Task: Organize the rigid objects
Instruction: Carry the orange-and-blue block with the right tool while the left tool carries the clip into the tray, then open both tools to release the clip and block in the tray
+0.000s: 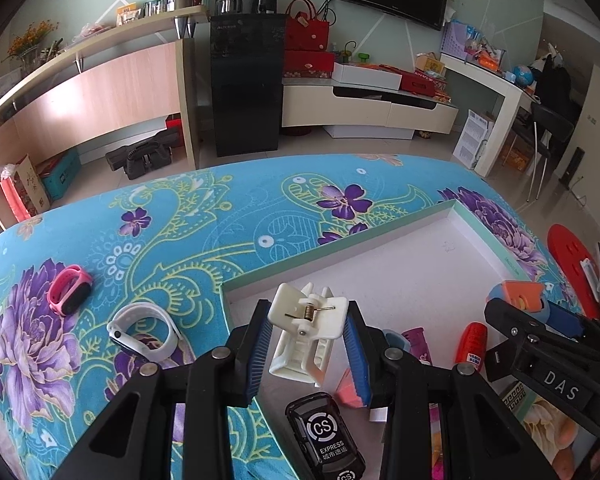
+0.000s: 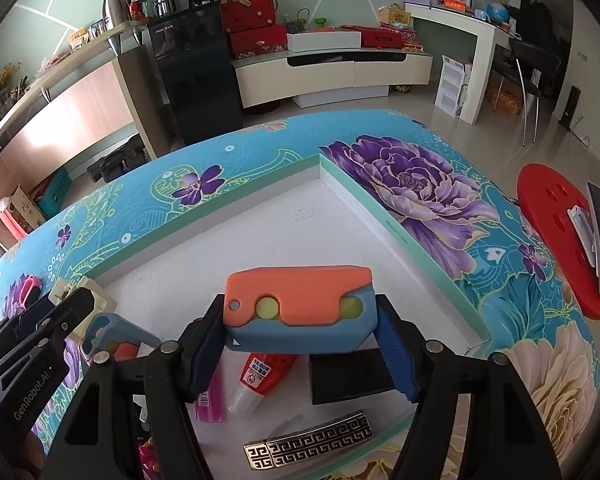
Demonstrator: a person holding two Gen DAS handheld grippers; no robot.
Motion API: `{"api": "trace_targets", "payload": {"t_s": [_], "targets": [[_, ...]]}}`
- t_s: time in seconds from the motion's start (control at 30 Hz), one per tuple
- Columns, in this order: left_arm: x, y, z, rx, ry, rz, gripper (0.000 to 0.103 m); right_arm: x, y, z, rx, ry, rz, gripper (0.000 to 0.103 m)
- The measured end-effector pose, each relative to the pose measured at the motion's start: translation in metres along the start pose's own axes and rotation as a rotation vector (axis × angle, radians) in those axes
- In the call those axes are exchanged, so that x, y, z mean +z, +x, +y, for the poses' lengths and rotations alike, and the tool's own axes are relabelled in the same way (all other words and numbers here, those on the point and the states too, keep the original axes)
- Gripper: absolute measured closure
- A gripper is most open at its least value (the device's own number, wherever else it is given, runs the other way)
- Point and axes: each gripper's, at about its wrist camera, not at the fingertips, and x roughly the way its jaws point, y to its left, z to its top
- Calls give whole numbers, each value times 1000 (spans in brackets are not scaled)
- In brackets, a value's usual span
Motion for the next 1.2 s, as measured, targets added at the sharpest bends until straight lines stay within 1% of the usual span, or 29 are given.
{"api": "trace_targets", "payload": {"t_s": [0.13, 0.43, 0.5, 0.53, 0.57, 0.63, 0.73, 0.9, 0.97, 1.07, 1.2], "targets": [[0, 0, 0, -4, -3, -2, 64, -1, 2, 1, 3, -5, 11, 31], [-4, 7, 4, 3, -16, 30, 63, -4, 8, 3, -11, -22, 39, 31], [-4, 7, 5, 6, -20, 33, 55, -4, 8, 3, -21, -32, 39, 31], [-4, 6, 6, 9, -22, 30, 48, -4, 8, 3, -22, -32, 38, 31], [-4, 5, 6, 13, -23, 26, 43, -3, 8, 3, -19, -29, 37, 31], [-3, 3, 6, 17, -22, 23, 43, -3, 6, 2, -8, -25, 32, 29], [-2, 1, 7, 21, -26, 29, 41, -2, 5, 3, -4, -29, 27, 17], [0, -6, 13, 53, -36, 20, 32, -2, 4, 5, -1, -34, 25, 17], [1, -10, 16, 68, -44, 11, 25, -1, 3, 5, 0, -31, 21, 17], [2, -15, 21, 95, -57, 7, 22, 0, -1, 3, 4, -21, 11, 17], [2, -17, 26, 122, -67, 7, 21, 0, -3, 2, 4, -16, 3, 17]]}}
